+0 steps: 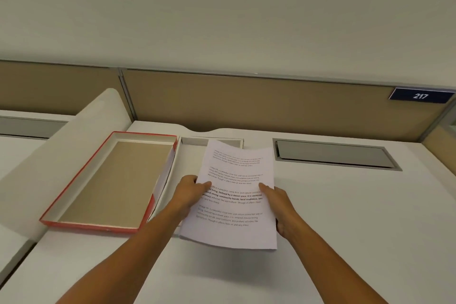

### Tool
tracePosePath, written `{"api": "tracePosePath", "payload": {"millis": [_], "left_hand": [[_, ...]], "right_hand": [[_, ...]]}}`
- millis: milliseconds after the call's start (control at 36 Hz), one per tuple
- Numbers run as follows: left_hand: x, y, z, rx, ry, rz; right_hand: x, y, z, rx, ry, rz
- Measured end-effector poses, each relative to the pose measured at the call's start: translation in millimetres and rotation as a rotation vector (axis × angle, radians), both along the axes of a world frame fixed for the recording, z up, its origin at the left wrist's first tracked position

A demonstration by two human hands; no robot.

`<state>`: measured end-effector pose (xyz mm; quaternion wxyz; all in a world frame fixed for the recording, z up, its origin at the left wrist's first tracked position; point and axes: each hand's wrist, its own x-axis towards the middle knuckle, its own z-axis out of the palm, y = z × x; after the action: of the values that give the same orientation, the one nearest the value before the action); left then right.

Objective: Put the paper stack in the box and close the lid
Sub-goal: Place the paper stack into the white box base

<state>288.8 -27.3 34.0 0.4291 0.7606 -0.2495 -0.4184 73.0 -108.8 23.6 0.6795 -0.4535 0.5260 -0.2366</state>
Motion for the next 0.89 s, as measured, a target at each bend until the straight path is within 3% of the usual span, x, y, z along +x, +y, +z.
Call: {"api": "tracePosePath", "payload": {"millis": [583, 889], "left_hand": [[103.3, -44.4, -32.8, 0.092, 0.017, 0.115], [120.1, -61.3, -59.6, 0.203, -0.018, 0.068]], "right_hand": [[126.4, -61.3, -14.5, -0.012, 0.235, 0.033], [151.5, -67.9, -44.9, 0.054, 0.336, -0.019]]}}
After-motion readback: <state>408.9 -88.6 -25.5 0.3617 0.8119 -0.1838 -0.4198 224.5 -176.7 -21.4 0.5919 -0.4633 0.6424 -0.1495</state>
